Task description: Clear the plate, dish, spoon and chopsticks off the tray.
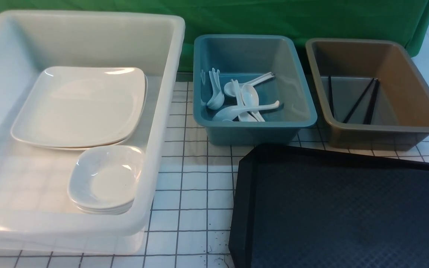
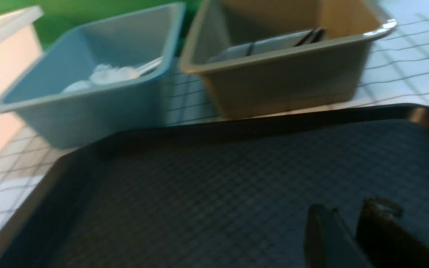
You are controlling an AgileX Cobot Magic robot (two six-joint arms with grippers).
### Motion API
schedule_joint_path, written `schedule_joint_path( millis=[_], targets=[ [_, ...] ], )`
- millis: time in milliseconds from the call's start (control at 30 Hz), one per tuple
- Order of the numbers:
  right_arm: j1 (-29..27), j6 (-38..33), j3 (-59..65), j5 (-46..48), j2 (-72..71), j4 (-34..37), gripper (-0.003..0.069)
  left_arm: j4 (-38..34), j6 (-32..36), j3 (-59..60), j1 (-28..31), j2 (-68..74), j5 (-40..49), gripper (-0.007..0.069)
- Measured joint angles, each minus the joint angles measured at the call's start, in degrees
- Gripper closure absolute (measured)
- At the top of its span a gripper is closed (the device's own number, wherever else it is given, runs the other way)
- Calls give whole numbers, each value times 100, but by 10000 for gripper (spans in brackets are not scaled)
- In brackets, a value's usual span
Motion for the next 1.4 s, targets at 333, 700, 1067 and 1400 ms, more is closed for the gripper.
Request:
schedule_joint_path(
  millis=[333,700,1067,1400],
  targets=[
    [-214,0,0,0,0,0,452,26,1,0,0,0,-14,627],
    [-214,-50,-39,283,0,0,425,199,58,0,0,0,-14,627],
    [-214,-793,-39,301,0,0,419,179,95,0,0,0,-263,627],
    [-214,-802,-39,301,0,0,417,-76,21,55,-653,0,63,627]
  ],
)
